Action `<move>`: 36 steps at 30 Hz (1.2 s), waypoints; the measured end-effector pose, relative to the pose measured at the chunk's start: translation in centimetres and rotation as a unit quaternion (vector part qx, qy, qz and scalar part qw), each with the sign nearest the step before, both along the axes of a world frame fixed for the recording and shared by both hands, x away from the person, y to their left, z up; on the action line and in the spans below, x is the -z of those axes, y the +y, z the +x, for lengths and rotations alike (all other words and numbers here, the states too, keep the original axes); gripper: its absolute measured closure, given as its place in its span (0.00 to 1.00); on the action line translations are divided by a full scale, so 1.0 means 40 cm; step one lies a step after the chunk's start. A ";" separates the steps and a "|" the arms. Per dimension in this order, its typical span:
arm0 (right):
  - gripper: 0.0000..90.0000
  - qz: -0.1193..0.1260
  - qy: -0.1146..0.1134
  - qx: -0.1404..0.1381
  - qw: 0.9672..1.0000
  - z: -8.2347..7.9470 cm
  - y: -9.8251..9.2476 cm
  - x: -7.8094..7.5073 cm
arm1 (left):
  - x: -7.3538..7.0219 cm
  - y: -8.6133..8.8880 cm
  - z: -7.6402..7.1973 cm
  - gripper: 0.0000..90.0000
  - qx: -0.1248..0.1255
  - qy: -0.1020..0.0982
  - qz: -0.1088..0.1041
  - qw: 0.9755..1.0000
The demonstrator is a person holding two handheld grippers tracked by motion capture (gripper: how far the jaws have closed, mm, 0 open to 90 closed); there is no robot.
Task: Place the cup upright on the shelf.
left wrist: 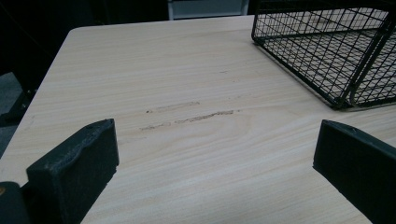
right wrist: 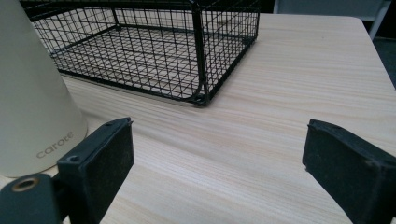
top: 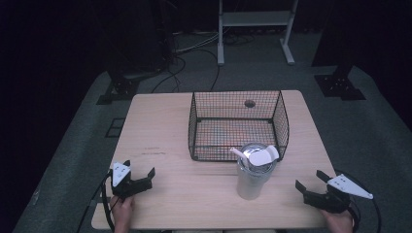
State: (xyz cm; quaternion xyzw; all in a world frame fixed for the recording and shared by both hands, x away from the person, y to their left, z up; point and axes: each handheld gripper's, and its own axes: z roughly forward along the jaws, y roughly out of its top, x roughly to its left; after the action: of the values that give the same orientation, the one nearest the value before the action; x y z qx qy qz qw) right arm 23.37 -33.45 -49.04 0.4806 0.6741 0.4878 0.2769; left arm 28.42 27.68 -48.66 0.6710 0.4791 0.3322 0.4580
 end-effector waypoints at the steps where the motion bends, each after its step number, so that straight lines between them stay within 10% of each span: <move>1: 0.09 0.000 0.000 -0.002 1.000 0.000 0.000 -0.001 | 0.000 0.000 0.000 0.00 0.000 0.000 0.001 1.000; 15: 0.09 -0.005 -0.020 -0.079 0.997 0.010 0.032 -0.055 | 0.000 -0.002 -0.004 0.00 0.002 -0.003 0.005 1.000; 36: 0.09 -0.031 -0.038 -0.219 0.975 0.011 0.122 -0.135 | 0.001 -0.001 -0.007 0.00 0.002 -0.007 0.002 1.000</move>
State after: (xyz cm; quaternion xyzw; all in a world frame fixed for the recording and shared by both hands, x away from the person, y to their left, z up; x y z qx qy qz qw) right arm 23.82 -28.55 -43.62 0.2938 0.7670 0.5329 0.2034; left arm 28.16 27.65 -48.69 0.6707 0.4738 0.3368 0.4608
